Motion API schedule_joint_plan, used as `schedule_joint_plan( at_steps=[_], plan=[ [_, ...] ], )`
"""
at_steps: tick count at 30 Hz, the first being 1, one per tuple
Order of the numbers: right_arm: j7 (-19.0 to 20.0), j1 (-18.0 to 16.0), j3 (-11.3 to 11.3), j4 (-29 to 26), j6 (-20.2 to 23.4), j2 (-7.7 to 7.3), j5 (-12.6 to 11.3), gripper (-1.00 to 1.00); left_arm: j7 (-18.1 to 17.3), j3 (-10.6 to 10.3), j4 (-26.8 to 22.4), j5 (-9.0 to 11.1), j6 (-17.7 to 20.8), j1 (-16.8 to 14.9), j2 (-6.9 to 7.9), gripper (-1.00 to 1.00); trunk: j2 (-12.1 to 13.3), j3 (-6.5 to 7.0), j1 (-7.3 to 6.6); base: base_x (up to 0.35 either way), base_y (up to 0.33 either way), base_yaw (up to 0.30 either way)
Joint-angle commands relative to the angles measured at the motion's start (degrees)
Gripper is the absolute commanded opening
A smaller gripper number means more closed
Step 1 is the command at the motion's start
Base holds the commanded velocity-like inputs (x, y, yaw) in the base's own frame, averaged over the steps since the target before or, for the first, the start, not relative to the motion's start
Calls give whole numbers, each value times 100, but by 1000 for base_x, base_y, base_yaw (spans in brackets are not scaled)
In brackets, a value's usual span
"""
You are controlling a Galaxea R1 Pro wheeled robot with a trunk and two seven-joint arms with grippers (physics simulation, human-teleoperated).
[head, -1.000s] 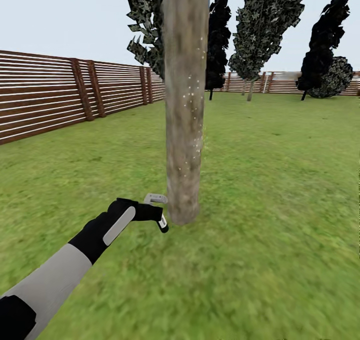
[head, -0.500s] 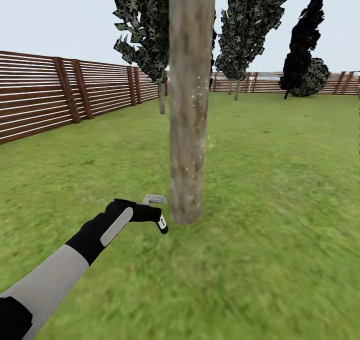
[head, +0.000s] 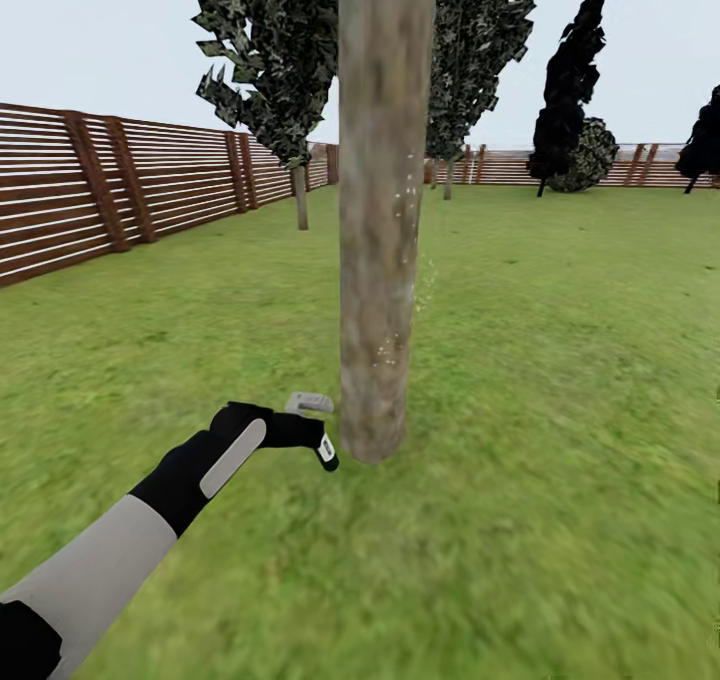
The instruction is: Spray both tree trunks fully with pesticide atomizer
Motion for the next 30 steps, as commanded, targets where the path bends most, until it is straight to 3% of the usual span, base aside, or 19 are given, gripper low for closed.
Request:
schedule_joint_plan(
  at_steps=[1, 9, 18, 30],
  plan=[
    [-7, 2, -1, -17, 34, 0, -48, -100, -10, -9, -12, -7, 11, 3, 13, -100, -2, -5, -1, -33, 331, -213],
    [-7, 0, 1, -18, 34, 16, -40, -100, -10, -9, -31, -7, 11, 13, 126, -100, -2, -5, -1, -96, 319, -119],
    [-7, 3, 9, -18, 29, 20, -22, -100, -9, -10, -51, -7, 12, 39, 129, -100, -2, -5, -1, 233, 190, -133],
    [-10, 3, 9, -18, 33, 25, -30, -100, -7, -10, -109, -7, 13, 48, 129, -100, -2, -5, -1, 20, 216, -143]
  ],
)
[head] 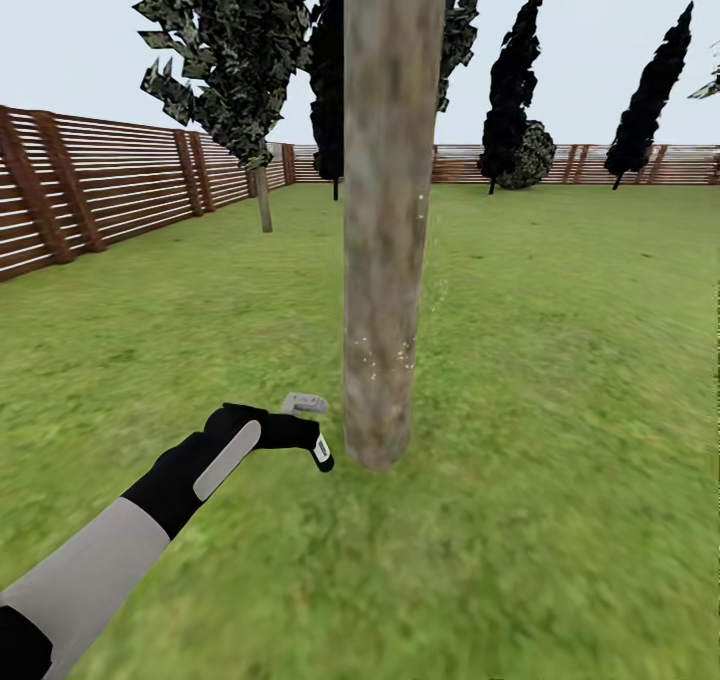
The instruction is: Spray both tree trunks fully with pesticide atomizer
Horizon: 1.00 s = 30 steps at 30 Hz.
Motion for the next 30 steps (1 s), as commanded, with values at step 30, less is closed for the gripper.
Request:
schedule_joint_plan(
  at_steps=[30],
  plan=[
    [-55, -1, 39, -37, 80, 10, -26, -100, 1013, 160, -1600, 46, 1377, -449, -51, -100, -2, -5, -1, -34, 74, -54]
  ],
)
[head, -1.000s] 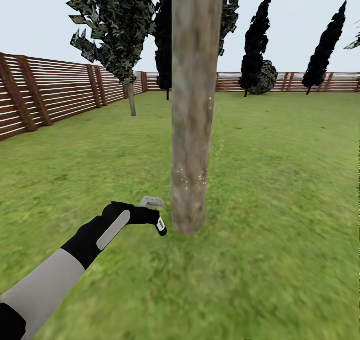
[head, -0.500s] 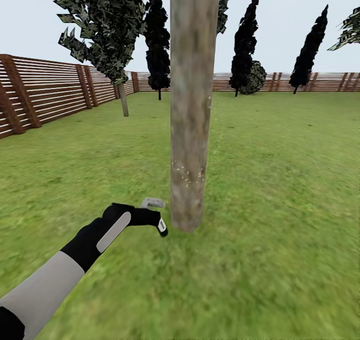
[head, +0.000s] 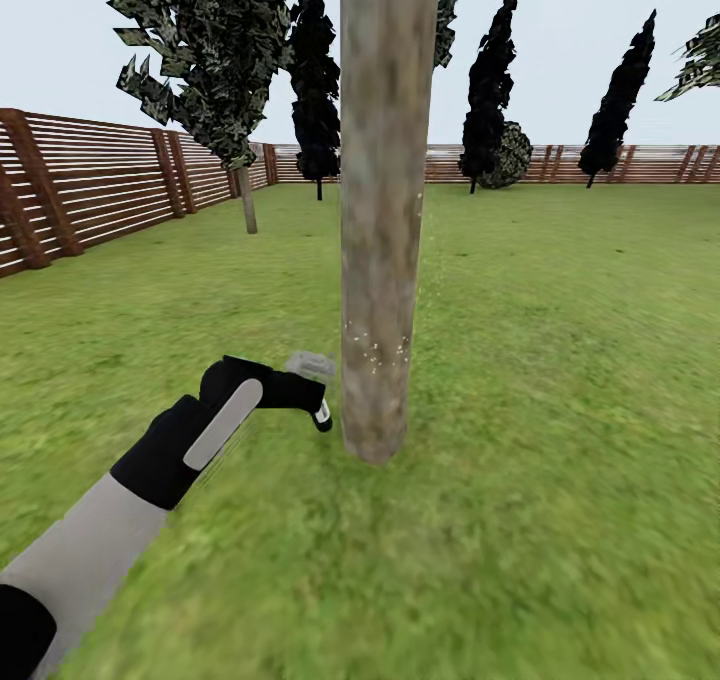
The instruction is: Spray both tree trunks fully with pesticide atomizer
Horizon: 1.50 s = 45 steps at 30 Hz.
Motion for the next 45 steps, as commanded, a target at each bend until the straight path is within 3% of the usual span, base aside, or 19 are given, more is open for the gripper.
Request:
schedule_joint_plan(
  at_steps=[1, 3, 5, 9, 12, 17, 18, 19, 22, 24, 31, 35, 42, 45],
  plan=[
    [-12, 2, 6, -15, 32, -1, -49, -100, 64, -17, 11, 68, 10, -156, -10, -100, -2, -6, 0, 0, 0, 0],
    [-13, 0, 13, -22, 41, -1, -47, -100, 69, -23, 103, 87, 10, -579, -42, -100, -2, -6, 0, 0, 0, 0],
    [-13, 0, 17, -24, 45, -1, -47, -100, 70, -25, 176, 97, 10, -746, -106, -100, -2, -6, 0, 0, 0, 0],
    [-20, -4, 24, -34, 57, -1, -40, -100, 71, -53, 683, 106, 10, -1297, -636, -100, -2, -6, 0, 0, 0, 0],
    [-21, -4, 24, -36, 61, -1, -38, -100, 71, -60, 1192, 106, 10, -1646, -949, -100, -2, -6, 0, 0, 0, 0],
    [-22, -4, 24, -37, 62, -1, -32, -100, 71, -49, 1737, 110, 10, -2236, -1258, -100, -2, -6, 0, 0, 0, 0],
    [-22, -4, 23, -37, 62, -4, -31, -100, 71, -47, 1862, 138, 10, -2333, -1298, -100, -2, -6, 0, 0, 0, 0],
    [-22, -4, 24, -36, 62, -7, -30, -100, 71, -46, 2108, 294, 10, -2506, -1346, -100, -2, -6, 0, 0, 0, 0],
    [-28, -4, 24, -36, 62, -4, -29, -100, 71, -59, 2624, 840, 10, -3056, -1385, -100, -2, -6, 0, 0, 0, 0],
    [-28, -4, 24, -36, 64, -6, -27, -100, 71, -59, 2838, 969, 10, -3333, -1395, -100, -2, -6, 0, 0, 0, 0],
    [-30, -4, 24, -36, 67, -9, -28, -100, 71, -50, 3710, 1123, 10, -4239, -1478, -100, -2, -6, 0, 0, 0, 0],
    [-31, -4, 17, -36, 68, -10, -36, -100, 71, -44, 4120, 1330, 10, -4739, -1547, -100, -2, -6, 0, 0, 0, 0],
    [-32, -4, 16, -36, 68, -10, -37, -100, 71, -26, 4984, 1372, 10, -5784, -1718, -100, -2, -6, 0, 0, 0, 0],
    [-37, -4, 21, -36, 70, -6, -37, -100, 67, -21, 5138, 1401, 10, -6162, -1747, -100, -2, -6, 0, 0, 0, 0]
  ],
)
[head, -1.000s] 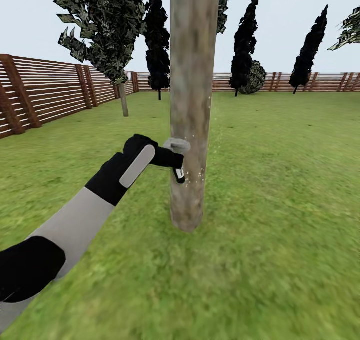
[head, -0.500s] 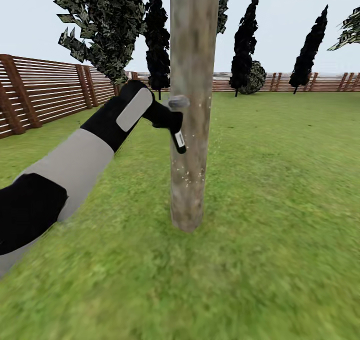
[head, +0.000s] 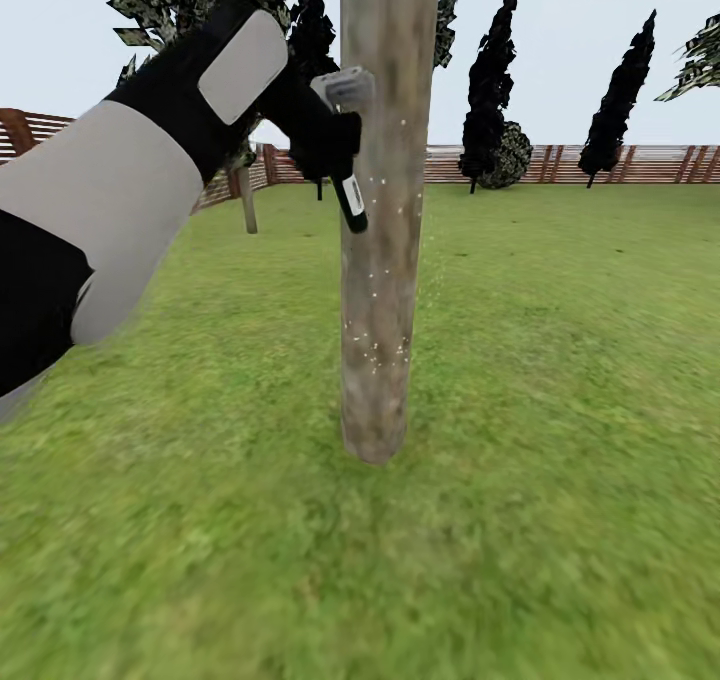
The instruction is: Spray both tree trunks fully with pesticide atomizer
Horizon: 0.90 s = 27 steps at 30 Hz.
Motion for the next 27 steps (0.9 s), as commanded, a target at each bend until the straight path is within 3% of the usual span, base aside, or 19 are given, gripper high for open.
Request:
schedule_joint_plan(
  at_steps=[1, 5, 13, 15, 17, 21, 23, 25, 27],
  plan=[
    [-15, 2, 3, -13, 30, -3, -51, -100, 48, -39, 25, 116, 6, -110, -1, -100, -1, -6, 0, 0, 0, 0],
    [-16, 2, 0, -13, 30, -4, -51, -100, 45, -41, 296, 418, 6, -573, -8, -100, -1, -6, 0, 0, 0, 0],
    [-16, 2, -6, -13, 29, -5, -51, -100, 45, -35, 327, 510, 6, -668, -78, -100, -1, -6, 0, 0, 0, 0],
    [-16, 2, -14, -12, 25, -5, -55, -100, 45, -53, 304, 505, 6, -454, -75, -100, -1, -6, 0, 0, 0, 0],
    [-11, 2, -18, -13, 22, -5, -52, -100, 51, -86, 263, 475, 6, 2, -60, -100, -1, -6, 0, 0, 0, 0],
    [-14, 2, -21, -8, 22, -5, -59, -100, 67, -146, 227, 430, 6, 586, -39, -100, -1, -6, 0, 0, 0, 0],
    [-14, 2, -32, -5, 22, -5, -60, -100, 84, -447, -49, 416, 6, 1018, -17, -100, -1, -6, 0, 0, 0, 0],
    [-15, 2, -33, -5, 22, -5, -60, -100, 87, -545, -199, 413, 6, 1178, -9, -100, -1, -6, 0, 0, 0, 0],
    [-14, 2, -29, -5, 22, -5, -60, -100, 90, -627, -525, 410, 6, 1579, 6, -100, -1, -6, 0, 0, 0, 0]
  ],
)
